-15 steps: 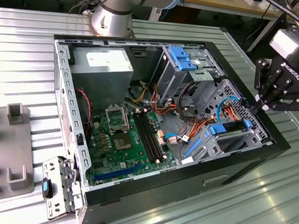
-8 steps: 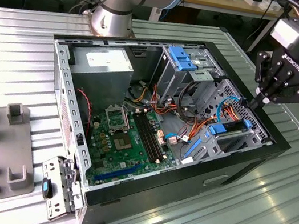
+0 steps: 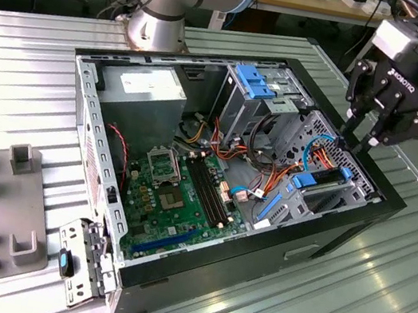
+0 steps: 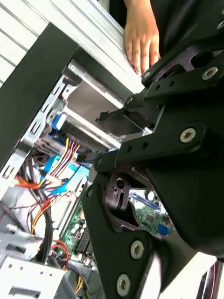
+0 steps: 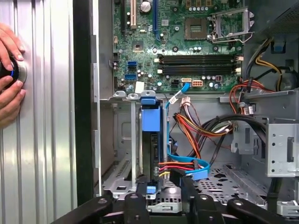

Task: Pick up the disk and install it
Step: 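Insert the second disk wire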

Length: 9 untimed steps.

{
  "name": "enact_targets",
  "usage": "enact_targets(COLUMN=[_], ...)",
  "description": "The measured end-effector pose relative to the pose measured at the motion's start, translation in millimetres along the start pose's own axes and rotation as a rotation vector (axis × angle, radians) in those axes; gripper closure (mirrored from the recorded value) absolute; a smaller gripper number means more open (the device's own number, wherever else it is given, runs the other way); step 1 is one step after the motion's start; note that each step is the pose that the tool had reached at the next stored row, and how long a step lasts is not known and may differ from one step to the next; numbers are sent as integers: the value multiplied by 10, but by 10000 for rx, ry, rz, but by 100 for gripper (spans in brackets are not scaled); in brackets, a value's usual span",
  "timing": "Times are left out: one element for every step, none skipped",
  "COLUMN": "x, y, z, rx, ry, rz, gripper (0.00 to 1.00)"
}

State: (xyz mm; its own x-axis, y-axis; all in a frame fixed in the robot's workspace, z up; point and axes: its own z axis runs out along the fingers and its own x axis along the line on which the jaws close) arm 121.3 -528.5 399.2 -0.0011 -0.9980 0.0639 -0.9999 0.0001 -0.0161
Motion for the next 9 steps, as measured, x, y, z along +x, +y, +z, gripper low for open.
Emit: enact_targets(x=[-86,-120,-142,-175,-181,-181,-182,-202,-224], y=[0,1,1,1,2,2,2,2,3], z=[6,14,29,63,97,99,99,105,126], rx=[0,0,0,0,0,1,1,0,1], ry=[4,12,21,37,68,232,411,732,792], rz=[0,0,0,0,-1,-4,-6,-12,-13], gripper=[58,58,58,58,58,58,58,58,58])
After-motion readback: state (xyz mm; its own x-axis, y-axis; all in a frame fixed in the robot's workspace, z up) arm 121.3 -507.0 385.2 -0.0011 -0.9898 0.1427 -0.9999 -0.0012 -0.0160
